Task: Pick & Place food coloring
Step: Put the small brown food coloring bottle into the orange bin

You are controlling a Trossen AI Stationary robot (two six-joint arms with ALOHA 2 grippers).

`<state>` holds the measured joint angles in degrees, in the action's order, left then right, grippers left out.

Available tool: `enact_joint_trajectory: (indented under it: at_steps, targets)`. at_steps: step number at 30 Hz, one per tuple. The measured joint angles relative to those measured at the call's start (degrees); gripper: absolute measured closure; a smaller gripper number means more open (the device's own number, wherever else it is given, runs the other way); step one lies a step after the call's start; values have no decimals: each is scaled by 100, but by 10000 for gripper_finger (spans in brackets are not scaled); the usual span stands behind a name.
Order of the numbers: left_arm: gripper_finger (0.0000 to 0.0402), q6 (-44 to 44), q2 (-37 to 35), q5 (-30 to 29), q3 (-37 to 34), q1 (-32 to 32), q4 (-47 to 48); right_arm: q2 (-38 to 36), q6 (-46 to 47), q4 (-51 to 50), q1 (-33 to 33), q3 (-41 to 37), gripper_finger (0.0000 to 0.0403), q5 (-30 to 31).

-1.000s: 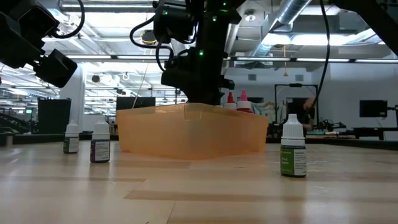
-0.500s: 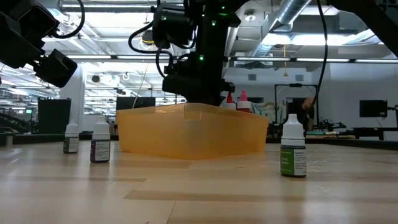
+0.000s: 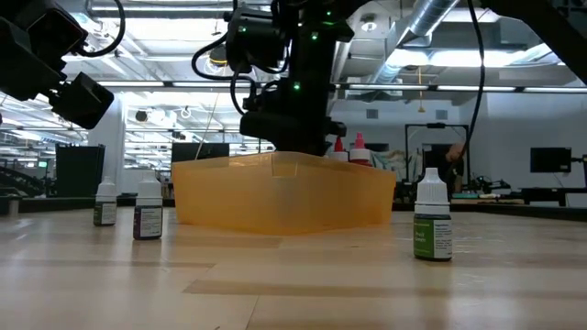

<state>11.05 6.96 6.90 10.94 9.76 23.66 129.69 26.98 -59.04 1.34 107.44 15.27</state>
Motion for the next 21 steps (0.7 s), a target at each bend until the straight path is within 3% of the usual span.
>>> enact_joint_trajectory:
  at_steps: [21]
  targets:
    - [178,15,0,9,0,0,-4,0,-46,82,33,0,345,-191]
